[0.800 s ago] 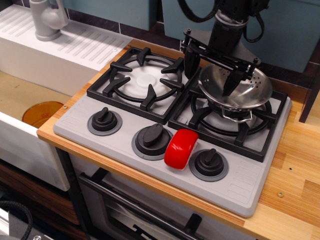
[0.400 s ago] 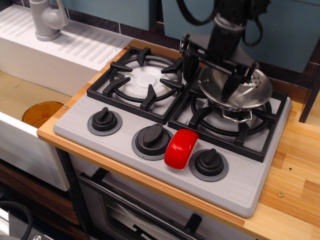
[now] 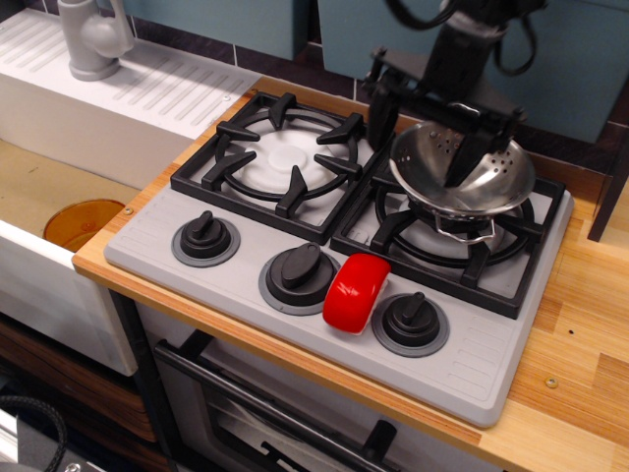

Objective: End effector transition from pot or pan to object

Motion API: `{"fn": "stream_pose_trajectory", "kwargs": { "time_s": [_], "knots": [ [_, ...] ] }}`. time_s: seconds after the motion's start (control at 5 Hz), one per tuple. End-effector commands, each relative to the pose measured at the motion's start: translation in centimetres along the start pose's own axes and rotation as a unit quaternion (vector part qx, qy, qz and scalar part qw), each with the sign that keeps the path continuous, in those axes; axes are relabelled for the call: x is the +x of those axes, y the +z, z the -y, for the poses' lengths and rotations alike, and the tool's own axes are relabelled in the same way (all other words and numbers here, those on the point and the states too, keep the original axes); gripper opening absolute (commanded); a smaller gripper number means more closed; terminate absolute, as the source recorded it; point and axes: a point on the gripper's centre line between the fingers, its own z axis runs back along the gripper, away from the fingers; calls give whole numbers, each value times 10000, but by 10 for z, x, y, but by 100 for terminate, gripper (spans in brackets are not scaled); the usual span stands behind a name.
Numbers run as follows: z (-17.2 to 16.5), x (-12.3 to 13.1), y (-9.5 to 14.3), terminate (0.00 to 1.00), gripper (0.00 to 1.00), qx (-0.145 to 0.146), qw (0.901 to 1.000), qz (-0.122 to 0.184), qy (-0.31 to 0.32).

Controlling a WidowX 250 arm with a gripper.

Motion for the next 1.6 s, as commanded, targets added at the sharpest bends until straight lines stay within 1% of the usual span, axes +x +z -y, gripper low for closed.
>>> {"fn": "stream_pose_trajectory", "kwargs": {
  "time_s": [0.0,0.4,0.6,0.8,1.0,1.4],
  "knots": [
    [-14,-9,56,0,100,-216,9993,310,64],
    [-25,-55,37,0,100,-326,9984,462,71],
    [-20,-75,20,0,100,-386,9976,557,134],
    [-15,-88,5,0,100,-419,9967,664,188],
    [-9,-94,-11,0,100,-481,9955,781,223],
    [0,-91,-41,0,100,-664,9929,957,218]
  ]
}}
